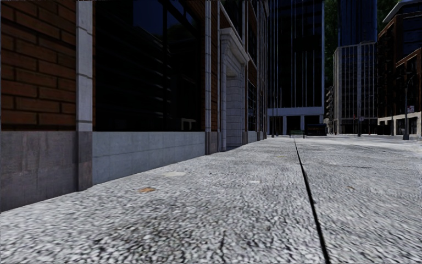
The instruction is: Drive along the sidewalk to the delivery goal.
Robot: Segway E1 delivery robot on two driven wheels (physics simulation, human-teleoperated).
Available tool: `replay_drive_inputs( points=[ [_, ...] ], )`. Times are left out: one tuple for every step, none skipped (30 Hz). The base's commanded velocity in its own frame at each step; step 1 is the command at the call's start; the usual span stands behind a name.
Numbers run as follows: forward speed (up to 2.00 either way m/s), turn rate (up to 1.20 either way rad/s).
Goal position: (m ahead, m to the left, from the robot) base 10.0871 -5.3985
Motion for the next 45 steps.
replay_drive_inputs(
  points=[
    [1.28, -0.44],
    [1.28, -0.44],
    [1.28, -0.44],
    [1.28, -0.44],
    [1.28, -0.44],
    [1.28, -0.44],
    [1.28, -0.44],
    [1.28, -0.44],
    [1.28, -0.44],
    [1.28, -0.44],
    [1.28, -0.44],
    [1.28, -0.44],
    [1.28, -0.44],
    [1.28, -0.44],
    [1.28, -0.44],
    [1.28, -0.44],
    [1.28, -0.44],
    [1.28, -0.35],
    [1.28, -0.01],
    [1.28, 0.0],
    [1.28, 0.0],
    [1.28, 0.0],
    [1.28, 0.0],
    [1.28, 0.0],
    [1.28, 0.0],
    [1.28, 0.0],
    [1.28, 0.0],
    [1.28, 0.0],
    [1.28, 0.0],
    [1.28, 0.0],
    [1.28, 0.0],
    [1.28, 0.0],
    [1.28, 0.0],
    [1.28, 0.0],
    [1.28, 0.0],
    [1.28, 0.0],
    [1.28, 0.0],
    [1.28, 0.0],
    [1.28, 0.0],
    [1.28, 0.0],
    [1.28, 0.0],
    [1.28, 0.0],
    [1.28, 0.0],
    [1.28, 0.0],
    [1.28, 0.0]
  ],
)
